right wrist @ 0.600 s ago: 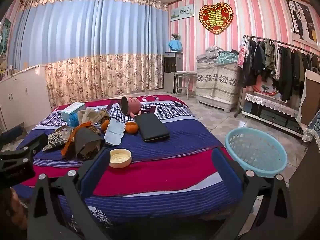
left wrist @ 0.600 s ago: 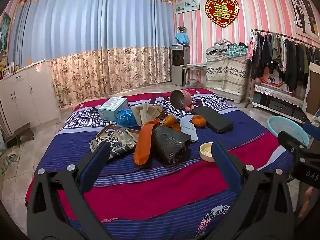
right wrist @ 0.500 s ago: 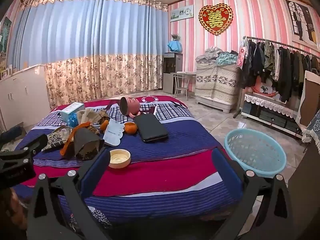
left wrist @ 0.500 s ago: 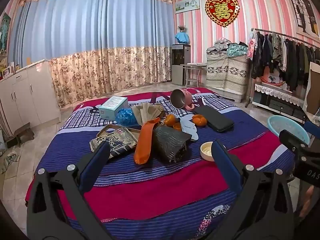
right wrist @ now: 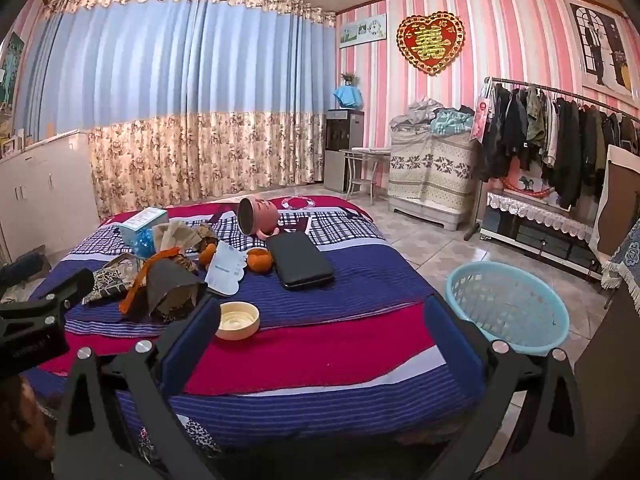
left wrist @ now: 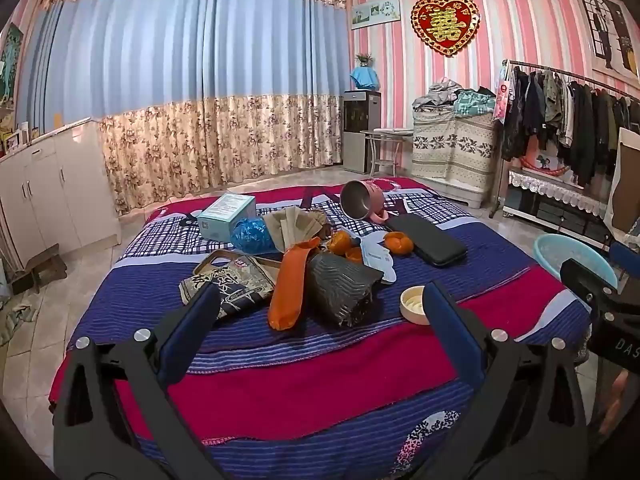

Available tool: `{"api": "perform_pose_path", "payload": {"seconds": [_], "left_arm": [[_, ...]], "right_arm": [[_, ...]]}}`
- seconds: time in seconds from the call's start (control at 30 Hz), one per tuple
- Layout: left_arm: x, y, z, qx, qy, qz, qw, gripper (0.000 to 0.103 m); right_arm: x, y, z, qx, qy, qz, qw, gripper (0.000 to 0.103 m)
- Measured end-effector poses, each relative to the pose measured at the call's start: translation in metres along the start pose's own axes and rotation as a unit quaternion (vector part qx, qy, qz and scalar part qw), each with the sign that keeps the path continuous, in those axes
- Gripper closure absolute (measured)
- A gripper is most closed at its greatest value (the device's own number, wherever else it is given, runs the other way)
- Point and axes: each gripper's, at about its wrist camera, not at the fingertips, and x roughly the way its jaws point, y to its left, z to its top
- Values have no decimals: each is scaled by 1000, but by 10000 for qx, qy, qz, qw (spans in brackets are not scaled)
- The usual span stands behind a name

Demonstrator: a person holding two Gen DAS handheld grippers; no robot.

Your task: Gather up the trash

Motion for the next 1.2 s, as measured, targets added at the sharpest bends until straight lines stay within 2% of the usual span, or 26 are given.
{"api": "perform_pose_path", "payload": {"seconds": [1.2], "left_arm": [[-5, 3, 0, 8, -14, -10, 10000, 5]], "right_arm": [[0, 0, -2, -2, -11, -30, 10000, 4]]}}
